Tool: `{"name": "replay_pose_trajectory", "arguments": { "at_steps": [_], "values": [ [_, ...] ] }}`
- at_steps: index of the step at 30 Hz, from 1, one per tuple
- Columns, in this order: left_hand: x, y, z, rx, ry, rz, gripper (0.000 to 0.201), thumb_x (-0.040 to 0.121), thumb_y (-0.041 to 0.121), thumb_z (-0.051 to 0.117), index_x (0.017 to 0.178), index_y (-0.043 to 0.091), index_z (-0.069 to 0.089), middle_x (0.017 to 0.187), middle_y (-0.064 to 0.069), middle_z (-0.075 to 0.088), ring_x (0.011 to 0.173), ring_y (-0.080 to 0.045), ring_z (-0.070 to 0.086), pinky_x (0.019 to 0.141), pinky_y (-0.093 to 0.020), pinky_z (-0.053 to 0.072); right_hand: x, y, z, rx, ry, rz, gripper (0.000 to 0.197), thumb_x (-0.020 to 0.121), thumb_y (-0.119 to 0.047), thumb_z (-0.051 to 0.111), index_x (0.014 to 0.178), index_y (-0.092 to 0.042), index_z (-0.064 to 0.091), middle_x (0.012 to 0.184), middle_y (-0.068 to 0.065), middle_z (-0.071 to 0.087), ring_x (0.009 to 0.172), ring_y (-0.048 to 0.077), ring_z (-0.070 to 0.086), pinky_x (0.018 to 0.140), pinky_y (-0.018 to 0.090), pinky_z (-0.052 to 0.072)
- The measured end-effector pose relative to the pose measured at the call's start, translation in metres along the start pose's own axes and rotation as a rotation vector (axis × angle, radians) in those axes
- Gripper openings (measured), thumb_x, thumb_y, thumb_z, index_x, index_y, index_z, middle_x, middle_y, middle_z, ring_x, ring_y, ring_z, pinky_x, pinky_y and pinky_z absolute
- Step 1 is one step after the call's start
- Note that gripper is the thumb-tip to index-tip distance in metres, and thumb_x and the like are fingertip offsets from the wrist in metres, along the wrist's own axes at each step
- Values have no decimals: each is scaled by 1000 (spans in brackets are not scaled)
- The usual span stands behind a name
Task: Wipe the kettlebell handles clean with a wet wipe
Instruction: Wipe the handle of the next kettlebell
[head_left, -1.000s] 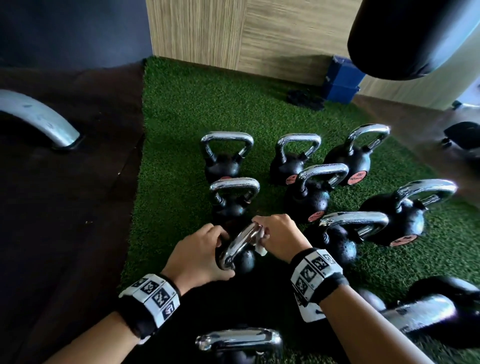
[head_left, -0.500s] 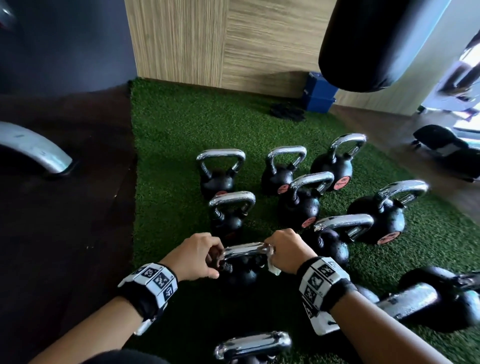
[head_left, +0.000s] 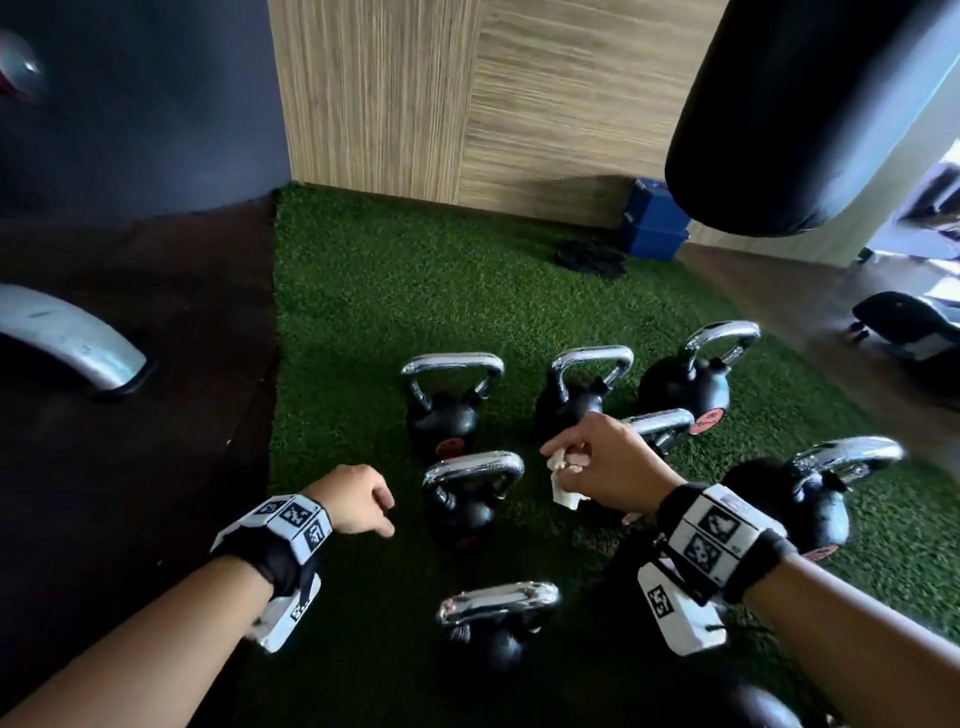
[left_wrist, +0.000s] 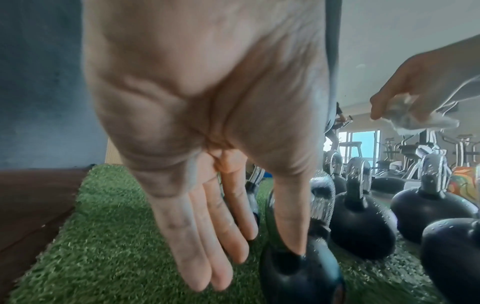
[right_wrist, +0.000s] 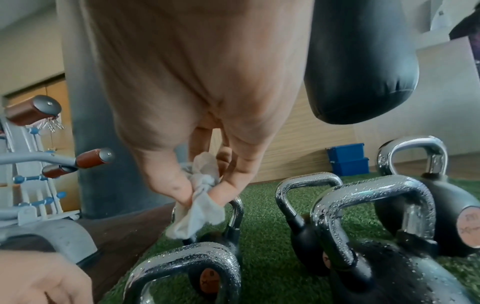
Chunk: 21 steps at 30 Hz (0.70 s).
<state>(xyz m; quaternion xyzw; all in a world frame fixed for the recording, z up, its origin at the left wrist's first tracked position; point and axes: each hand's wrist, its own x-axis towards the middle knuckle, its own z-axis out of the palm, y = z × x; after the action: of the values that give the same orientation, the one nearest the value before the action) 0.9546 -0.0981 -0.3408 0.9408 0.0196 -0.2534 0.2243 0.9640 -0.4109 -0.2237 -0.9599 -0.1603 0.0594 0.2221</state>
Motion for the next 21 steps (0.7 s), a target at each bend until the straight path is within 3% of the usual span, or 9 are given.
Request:
{"name": "replay_pose_trajectory", "arguments": {
  "at_steps": [3, 6, 9, 12, 14, 15, 17, 19, 21],
  "values": [
    [31, 5, 12, 11, -54, -31, 65, 75, 47, 88, 130, 26, 63, 122, 6, 70, 109, -14, 67, 93, -28, 55, 19, 11, 8, 90, 37, 7, 35, 75, -9, 72, 107, -23, 79, 98, -2, 62, 78, -2, 57, 64, -2, 37],
    [57, 7, 27, 29, -68, -21, 79, 71, 55, 87, 137, 30, 52, 130, 7, 66, 116, -14, 64, 89, -24, 49, 40, 17, 16, 167, 41, 8, 39, 73, -11, 73, 107, -29, 76, 94, -8, 70, 85, 5, 65, 73, 5, 43],
    [76, 5, 43, -98, -79, 72, 91, 69, 55, 88, 145, 31, 44, 142, 16, 55, 131, -11, 54, 100, -19, 42, 60, 19, 27, 284, 47, -2, 36, 70, -9, 74, 100, -29, 73, 84, -12, 74, 75, -1, 66, 71, 12, 49],
    [89, 6, 58, -294, -29, 230, 90, 65, 53, 92, 142, 50, 47, 138, 34, 53, 129, 10, 50, 98, 0, 33, 74, 21, 44, 303, 77, -35, 33, 67, -11, 75, 93, -30, 73, 78, -15, 72, 72, -6, 64, 63, 2, 43],
    [93, 9, 71, -384, 2, 248, 79, 61, 62, 91, 127, 71, 48, 130, 41, 56, 121, 20, 49, 99, -2, 35, 81, 23, 54, 284, 69, -74, 31, 67, -9, 73, 92, -27, 74, 78, -15, 72, 75, -4, 65, 65, 2, 43],
    [96, 11, 79, -418, 21, 242, 73, 61, 66, 89, 122, 74, 49, 127, 42, 57, 118, 21, 51, 100, -6, 38, 83, 24, 58, 270, 46, -91, 29, 69, -9, 72, 92, -26, 75, 79, -14, 72, 75, -2, 65, 67, 3, 44],
    [102, 13, 92, -510, 51, 228, 70, 64, 66, 87, 128, 60, 58, 126, 34, 64, 116, 14, 59, 105, -20, 48, 85, 23, 62, 233, 5, -126, 26, 71, -10, 72, 92, -25, 76, 85, -13, 72, 78, -1, 65, 71, 6, 46],
    [108, 13, 97, -630, 63, 204, 67, 71, 55, 88, 132, 41, 65, 127, 23, 70, 118, 3, 64, 109, -34, 50, 90, 22, 65, 195, -15, -158, 27, 71, -11, 73, 94, -24, 78, 90, -11, 70, 81, 0, 64, 74, 6, 46],
    [109, 13, 102, -648, 99, 210, 61, 77, 44, 88, 132, 30, 68, 128, 16, 71, 122, -2, 64, 111, -39, 49, 93, 21, 67, 179, -5, -170, 26, 73, -11, 73, 96, -22, 79, 92, -9, 66, 80, 0, 60, 73, 2, 41]
  ]
}}
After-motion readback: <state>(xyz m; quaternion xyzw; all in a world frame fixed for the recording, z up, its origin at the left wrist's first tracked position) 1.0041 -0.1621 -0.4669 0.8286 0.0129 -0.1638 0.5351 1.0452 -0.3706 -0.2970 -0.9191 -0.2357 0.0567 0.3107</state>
